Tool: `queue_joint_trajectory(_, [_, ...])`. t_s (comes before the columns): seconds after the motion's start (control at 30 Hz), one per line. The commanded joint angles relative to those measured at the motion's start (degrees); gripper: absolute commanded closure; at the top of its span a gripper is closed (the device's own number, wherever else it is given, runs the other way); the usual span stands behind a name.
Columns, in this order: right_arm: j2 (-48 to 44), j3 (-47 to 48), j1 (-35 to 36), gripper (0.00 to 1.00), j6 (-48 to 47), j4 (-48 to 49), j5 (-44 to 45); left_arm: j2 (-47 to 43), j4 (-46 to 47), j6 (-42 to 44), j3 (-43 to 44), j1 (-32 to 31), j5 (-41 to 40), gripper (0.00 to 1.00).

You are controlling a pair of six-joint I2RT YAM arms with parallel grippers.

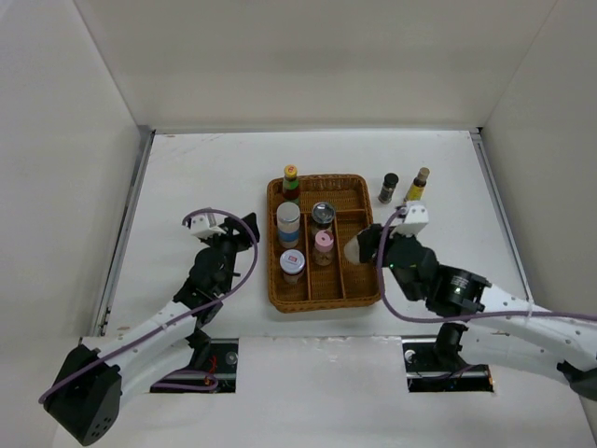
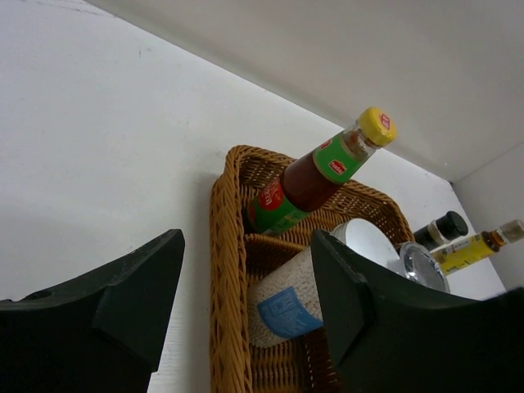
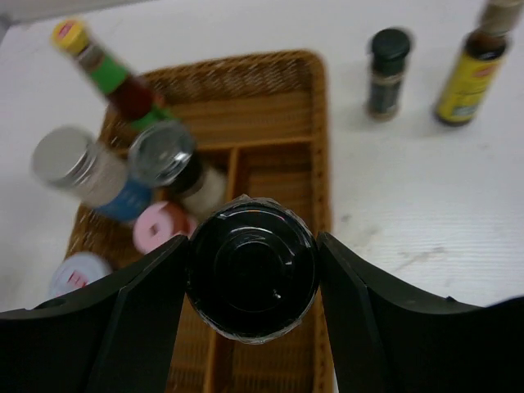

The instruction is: Organize the condiment bottles

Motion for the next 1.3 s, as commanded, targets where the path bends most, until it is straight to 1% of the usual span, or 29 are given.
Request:
queue_joint_trajectory(0.0, [4.8,2.2,7.7,0.51,4.2,2.1,1.4,0.9,3.4,-0.6,0.0,1.0,0.6,0.38])
queue_joint_trajectory(0.1, [10.6,3.5,13.1,0.51,3.6,7.0,1.6,0.7,3.7,-0.6,-0.2,1.1,0.0,0.38])
queue_joint_trajectory(0.17, [13.0,3.7,15.0,0.52,3.5,10.4,1.4,1.0,3.7,-0.6,-0.2,1.6,0.0,0.37])
queue_joint_trajectory(0.27, [14.9,2.6,15.8,0.52,2.5,15.3,1.4,0.6,3.7,-0.7,-0.3,1.3,0.0,0.37])
queue_joint_trajectory(0.4, [16.8,0.8,15.6,0.52,1.7,19.2,1.0,1.2,3.8,-0.7,-0.2,1.7,0.2,0.37])
queue_joint_trajectory(0.6, [20.3,0.6,15.4,0.52,0.6,20.9,0.3,1.2,3.8,-0.7,-0.3,1.9,0.5,0.37])
queue_joint_trajectory(0.8, [23.6,-0.1,16.1,0.51,1.2,19.4,1.1,1.9,3.8,-0.8,-0.2,1.8,0.6,0.37])
queue_joint_trajectory(0.97, [24.2,-0.6,16.1,0.51,1.4,18.2,2.2,2.6,4.0,-0.8,0.1,1.5,0.6,0.37])
queue_joint_trajectory(1.03, [25.4,-0.8,16.1,0.48,1.3,18.6,1.2,2.6,4.0,-0.8,0.0,1.2,0.6,0.37])
queue_joint_trajectory(1.17, [28.3,-1.3,16.1,0.36,1.5,19.3,1.2,2.4,4.0,-0.8,0.0,1.5,0.6,0.37])
queue_joint_trajectory(1.27, [28.4,-0.5,16.1,0.21,1.0,18.6,1.5,2.6,4.0,-0.9,-0.1,1.0,0.7,0.37])
